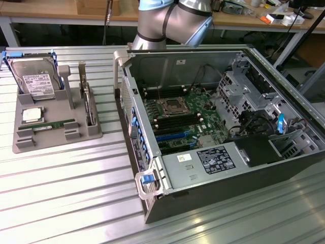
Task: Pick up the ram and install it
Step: 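Pick up the ram and move it above insertion slot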
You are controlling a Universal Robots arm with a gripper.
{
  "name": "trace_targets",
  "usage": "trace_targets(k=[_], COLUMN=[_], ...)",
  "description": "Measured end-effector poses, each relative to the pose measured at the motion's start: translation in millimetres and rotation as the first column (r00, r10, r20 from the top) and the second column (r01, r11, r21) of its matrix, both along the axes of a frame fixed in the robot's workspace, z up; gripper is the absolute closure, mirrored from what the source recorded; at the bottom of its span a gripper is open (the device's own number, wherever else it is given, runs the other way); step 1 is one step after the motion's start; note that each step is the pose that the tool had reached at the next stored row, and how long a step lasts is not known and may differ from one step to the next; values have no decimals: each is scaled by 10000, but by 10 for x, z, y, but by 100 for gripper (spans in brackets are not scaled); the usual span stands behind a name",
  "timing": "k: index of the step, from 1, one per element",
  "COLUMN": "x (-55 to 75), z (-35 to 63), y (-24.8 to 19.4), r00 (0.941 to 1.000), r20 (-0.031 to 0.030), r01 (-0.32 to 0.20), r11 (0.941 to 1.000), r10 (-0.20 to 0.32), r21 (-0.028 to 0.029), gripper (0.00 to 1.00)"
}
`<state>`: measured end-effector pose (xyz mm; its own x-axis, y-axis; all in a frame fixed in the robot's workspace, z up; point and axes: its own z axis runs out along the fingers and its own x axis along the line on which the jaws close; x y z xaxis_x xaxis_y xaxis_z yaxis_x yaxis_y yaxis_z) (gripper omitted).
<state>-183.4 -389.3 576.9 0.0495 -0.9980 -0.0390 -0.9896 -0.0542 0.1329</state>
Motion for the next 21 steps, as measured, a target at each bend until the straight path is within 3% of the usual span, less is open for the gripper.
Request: trace_targets(k=[3,7,9,11,14,15,21], x=[270,477,680,856,1282,1368,2006], z=[-85,-104,-162,-225,-395,-429,-685], y=[0,0,0,0,0,0,-2], r00=[9999,9993,9986,9980,9968,9967,9967], r20=[-90,-108,-128,-145,-180,-182,-183], r01=[-144,-350,-511,-609,-779,-792,-794], r11=[9999,9994,9987,9981,9968,9966,9966], r10=[144,350,511,608,775,788,790], r21=[2,11,5,-23,-184,-207,-220], gripper=[88,88,88,88,88,88,88])
